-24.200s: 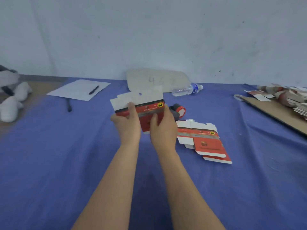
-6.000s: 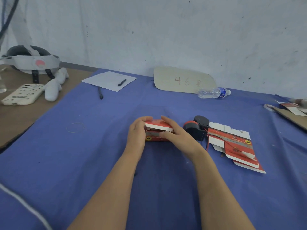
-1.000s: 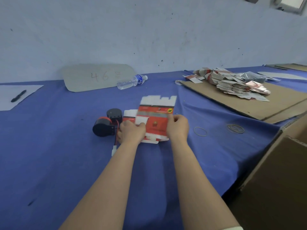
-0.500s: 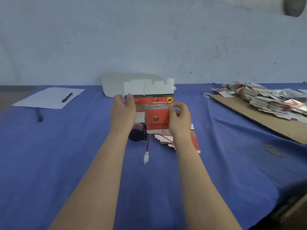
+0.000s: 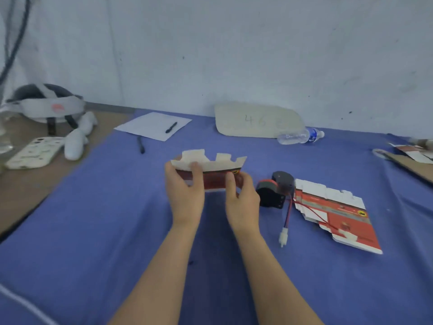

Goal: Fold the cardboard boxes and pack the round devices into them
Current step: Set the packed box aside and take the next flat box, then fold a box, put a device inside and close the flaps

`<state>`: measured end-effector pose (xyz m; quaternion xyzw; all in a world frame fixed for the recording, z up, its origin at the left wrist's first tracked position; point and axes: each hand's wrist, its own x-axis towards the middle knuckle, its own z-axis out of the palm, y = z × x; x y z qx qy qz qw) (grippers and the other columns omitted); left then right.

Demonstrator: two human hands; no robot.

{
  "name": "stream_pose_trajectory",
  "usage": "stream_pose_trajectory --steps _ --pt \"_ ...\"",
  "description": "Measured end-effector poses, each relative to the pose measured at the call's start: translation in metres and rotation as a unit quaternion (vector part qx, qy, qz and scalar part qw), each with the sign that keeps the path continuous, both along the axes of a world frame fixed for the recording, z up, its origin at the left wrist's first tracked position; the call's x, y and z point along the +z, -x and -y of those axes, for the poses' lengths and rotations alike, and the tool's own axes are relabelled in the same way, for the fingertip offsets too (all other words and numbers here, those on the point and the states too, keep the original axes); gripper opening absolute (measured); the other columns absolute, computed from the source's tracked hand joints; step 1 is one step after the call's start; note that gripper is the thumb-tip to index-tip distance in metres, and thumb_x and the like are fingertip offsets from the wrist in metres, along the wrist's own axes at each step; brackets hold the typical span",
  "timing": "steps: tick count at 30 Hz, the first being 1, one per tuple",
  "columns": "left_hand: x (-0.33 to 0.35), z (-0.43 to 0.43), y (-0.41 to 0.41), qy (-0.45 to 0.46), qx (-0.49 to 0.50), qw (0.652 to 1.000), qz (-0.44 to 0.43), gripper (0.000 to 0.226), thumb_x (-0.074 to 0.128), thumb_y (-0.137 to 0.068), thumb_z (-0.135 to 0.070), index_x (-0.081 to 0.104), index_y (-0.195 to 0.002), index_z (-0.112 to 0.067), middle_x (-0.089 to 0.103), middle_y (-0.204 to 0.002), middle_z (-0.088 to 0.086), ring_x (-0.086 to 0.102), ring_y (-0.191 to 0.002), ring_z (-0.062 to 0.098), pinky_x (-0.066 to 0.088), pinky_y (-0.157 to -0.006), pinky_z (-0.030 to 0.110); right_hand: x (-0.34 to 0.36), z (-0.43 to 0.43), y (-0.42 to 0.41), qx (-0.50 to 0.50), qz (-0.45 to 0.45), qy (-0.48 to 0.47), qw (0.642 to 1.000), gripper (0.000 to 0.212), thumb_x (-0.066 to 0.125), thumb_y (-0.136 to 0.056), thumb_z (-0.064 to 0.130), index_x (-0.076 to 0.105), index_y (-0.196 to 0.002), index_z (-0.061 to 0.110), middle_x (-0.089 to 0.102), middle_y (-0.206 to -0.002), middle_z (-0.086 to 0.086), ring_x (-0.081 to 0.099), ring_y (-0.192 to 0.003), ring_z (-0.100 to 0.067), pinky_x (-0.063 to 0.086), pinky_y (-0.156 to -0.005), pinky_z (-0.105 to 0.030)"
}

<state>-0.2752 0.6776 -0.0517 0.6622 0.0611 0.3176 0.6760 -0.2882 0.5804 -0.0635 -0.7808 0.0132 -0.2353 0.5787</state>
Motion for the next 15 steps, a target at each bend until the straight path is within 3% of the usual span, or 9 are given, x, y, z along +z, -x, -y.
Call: stream_pose_trajectory --steps 2,5,7,10,13,15 --pt "-0.0074 0.002 0.001 -0.023 -0.005 1.0 0.019 0.03 0.051 -0.096 -0.022 0.045 -0.124 -0.012 0.048 -0.125 -0.01 0.046 -0.119 0.01 0.036 -0.098 0.019 -0.0035 -0.0004 -0.0016 0.001 -0.001 -0.031 1.0 0.015 0.044 -0.098 0.041 0.051 -0.105 0.03 0.058 -0.094 0.024 0.054 -0.085 0.012 0.037 -0.067 0.003" --pt "-0.0061 0.0029 0.0006 -0.003 -0.053 0.998 0.023 0.047 0.044 -0.098 -0.011 0.031 -0.143 -0.019 0.034 -0.141 -0.009 0.031 -0.134 0.008 0.026 -0.109 0.022 -0.0016 -0.0011 0.0016 0.005 0.0 -0.047 0.999 0.02 0.037 -0.098 0.049 0.054 -0.093 0.042 0.062 -0.087 0.031 0.054 -0.083 0.018 0.037 -0.067 0.002" --pt "-0.0069 0.0013 -0.0016 0.02 -0.095 0.995 0.012 0.055 0.039 -0.099 -0.009 0.021 -0.149 -0.023 0.026 -0.152 -0.004 0.027 -0.14 0.008 0.025 -0.111 0.023 -0.0003 0.0012 0.0039 0.001 -0.003 -0.059 0.998 0.03 0.033 -0.097 0.056 0.059 -0.087 0.044 0.06 -0.084 0.039 0.054 -0.082 0.02 0.037 -0.067 0.003" --pt "-0.0107 0.002 0.0014 0.015 -0.144 0.989 0.008 0.058 0.035 -0.096 -0.004 0.023 -0.148 -0.026 0.028 -0.151 -0.009 0.028 -0.139 0.004 0.027 -0.113 0.024 -0.0012 0.0067 0.0032 -0.013 -0.025 -0.069 0.997 0.045 0.032 -0.093 0.063 0.063 -0.081 0.032 0.064 -0.077 0.027 0.055 -0.074 0.013 0.04 -0.063 -0.005" --pt "-0.0143 0.005 0.004 -0.012 -0.181 0.983 0.005 0.061 0.033 -0.088 -0.017 0.025 -0.147 -0.032 0.03 -0.147 -0.019 0.031 -0.134 -0.002 0.028 -0.113 0.025 -0.001 0.0075 0.0049 -0.015 -0.029 -0.066 0.997 0.04 0.036 -0.092 0.062 0.06 -0.077 0.033 0.06 -0.068 0.027 0.053 -0.067 0.01 0.039 -0.06 -0.004" --pt "-0.0144 0.0067 0.0038 -0.012 -0.211 0.977 -0.009 0.066 0.031 -0.083 -0.031 0.021 -0.149 -0.037 0.026 -0.153 -0.018 0.035 -0.133 -0.002 0.03 -0.109 0.021 -0.0006 0.0053 0.0064 0.002 -0.026 -0.062 0.998 0.032 0.038 -0.093 0.058 0.06 -0.086 0.036 0.061 -0.074 0.028 0.053 -0.072 0.012 0.037 -0.063 0.0"
